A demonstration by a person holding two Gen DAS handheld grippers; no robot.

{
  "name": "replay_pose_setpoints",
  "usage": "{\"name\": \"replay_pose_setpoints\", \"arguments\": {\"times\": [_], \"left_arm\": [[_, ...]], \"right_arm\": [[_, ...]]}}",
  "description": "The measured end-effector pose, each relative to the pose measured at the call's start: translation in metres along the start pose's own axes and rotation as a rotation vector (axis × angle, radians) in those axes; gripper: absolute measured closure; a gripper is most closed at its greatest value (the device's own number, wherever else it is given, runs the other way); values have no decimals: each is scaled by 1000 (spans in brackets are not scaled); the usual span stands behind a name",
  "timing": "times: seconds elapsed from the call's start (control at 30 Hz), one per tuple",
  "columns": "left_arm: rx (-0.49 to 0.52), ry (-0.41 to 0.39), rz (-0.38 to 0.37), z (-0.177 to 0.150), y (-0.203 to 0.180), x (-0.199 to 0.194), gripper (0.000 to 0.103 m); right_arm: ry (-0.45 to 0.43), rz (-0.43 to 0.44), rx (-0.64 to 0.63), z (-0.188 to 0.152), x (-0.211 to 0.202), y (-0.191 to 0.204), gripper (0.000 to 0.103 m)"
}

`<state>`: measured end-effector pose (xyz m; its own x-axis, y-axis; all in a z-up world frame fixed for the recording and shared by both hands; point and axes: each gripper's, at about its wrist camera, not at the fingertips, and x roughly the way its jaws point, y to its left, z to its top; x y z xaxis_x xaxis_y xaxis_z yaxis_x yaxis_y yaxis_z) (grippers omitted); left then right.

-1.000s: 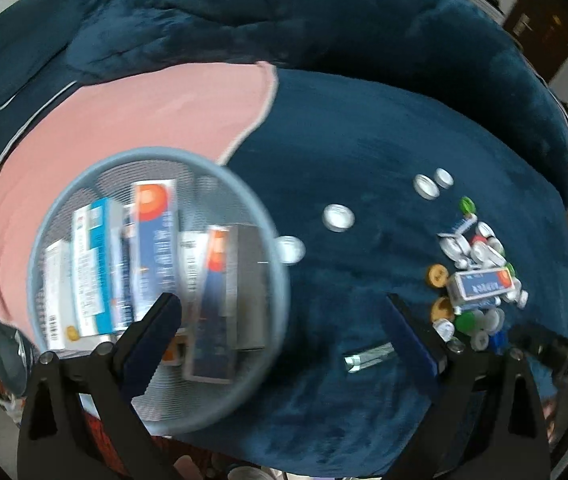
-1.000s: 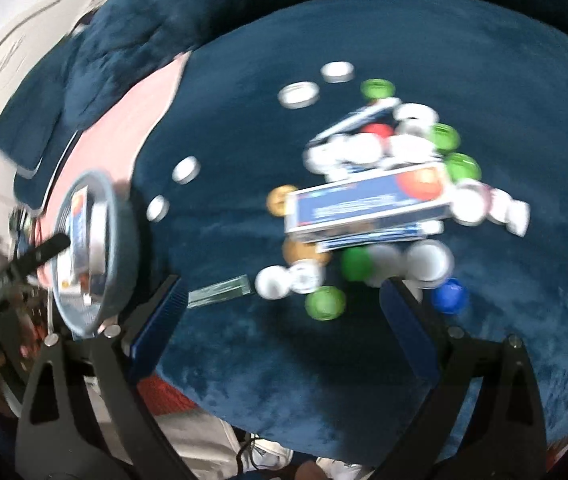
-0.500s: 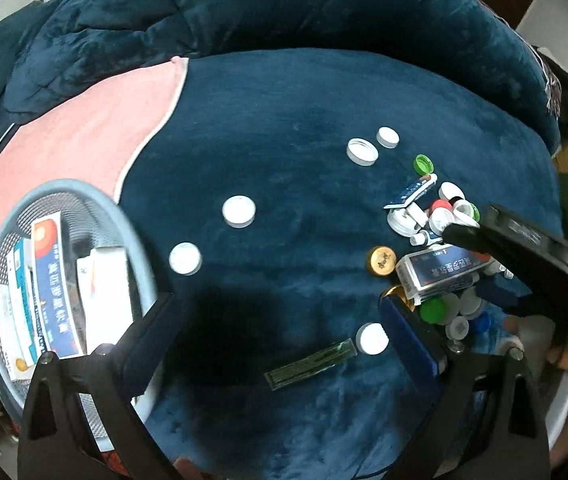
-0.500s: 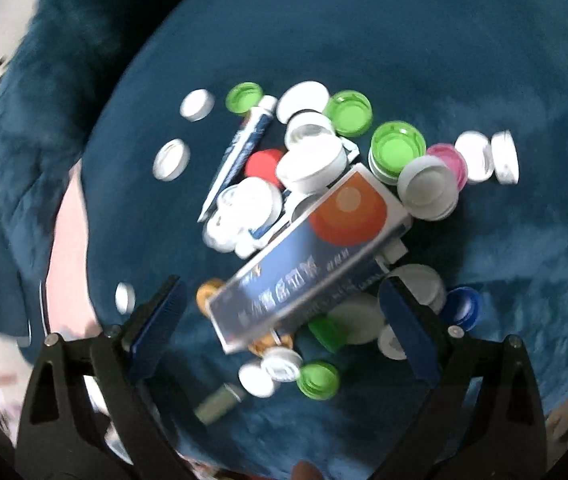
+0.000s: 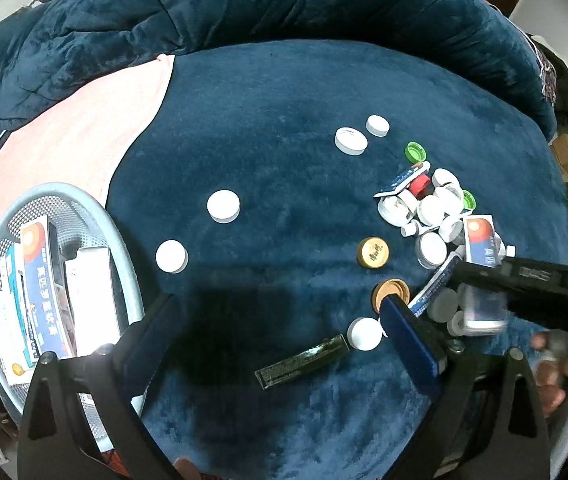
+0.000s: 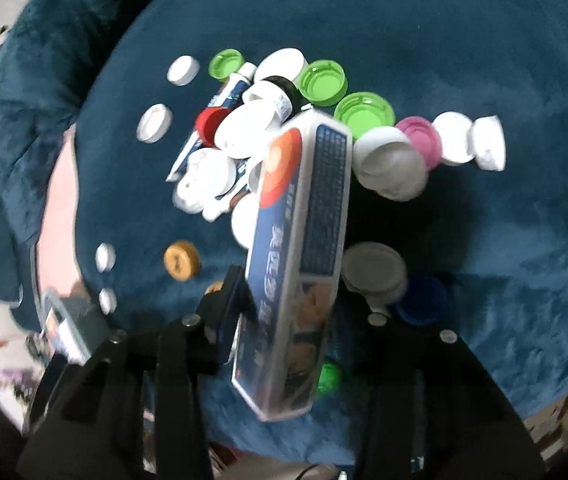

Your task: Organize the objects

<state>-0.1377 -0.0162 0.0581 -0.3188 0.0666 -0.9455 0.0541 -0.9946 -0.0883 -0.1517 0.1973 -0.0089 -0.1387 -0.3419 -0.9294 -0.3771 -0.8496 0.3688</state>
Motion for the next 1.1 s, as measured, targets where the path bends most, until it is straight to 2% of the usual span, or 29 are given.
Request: {"name": "replay_pose_setpoints", "arguments": {"times": [0.07, 0.17, 0.27, 0.4, 0.53, 0.57, 0.6, 0.67, 0.73, 0.93, 0.97, 1.0, 1.03, 1.1], "left_arm": [[4, 8, -3, -1, -1, 2, 3], [26, 21, 0, -3, -6, 5, 3], [46, 38, 6, -4, -12, 10, 3], [57, 45, 6, -4, -16, 13, 3], [57, 51, 9, -3, -18, 15, 3], [58, 51, 8, -3, -19, 15, 3], [62, 52, 8, -3, -20, 16, 3], [72, 55, 7, -4, -23, 17, 3], [82, 59, 9, -4, -27, 19, 3], [124, 73, 14, -8, -38, 26, 3], [132, 73, 15, -9, -42, 28, 3], [142, 74, 15, -9, -45, 30, 3], [153, 73, 12, -9, -49, 32, 3], [187, 62, 2, -10, -62, 36, 3]], "right_arm": [[2, -4, -52, -1, -14, -1, 73], [-35, -86, -116, -1, -33, -13, 73], [-35, -130, -102, 5, -34, -41, 73], [-51, -81, -61, 7, -33, -61, 72], [-74, -83, -132, 5, -36, -49, 70], [-92, -94, -176, 1, -39, -42, 62], [-104, -102, -204, -2, -40, -36, 44], [-136, -117, -262, -9, -42, -28, 16], [-152, -131, -313, -14, -39, -22, 17], [-82, -205, -451, -37, -11, -10, 19], [-74, -237, -492, -42, -5, -7, 23], [-71, -281, -533, -46, 0, -5, 48], [-65, -307, -564, -48, 2, -4, 57], [-84, -317, -559, -49, -2, -10, 61]]}}
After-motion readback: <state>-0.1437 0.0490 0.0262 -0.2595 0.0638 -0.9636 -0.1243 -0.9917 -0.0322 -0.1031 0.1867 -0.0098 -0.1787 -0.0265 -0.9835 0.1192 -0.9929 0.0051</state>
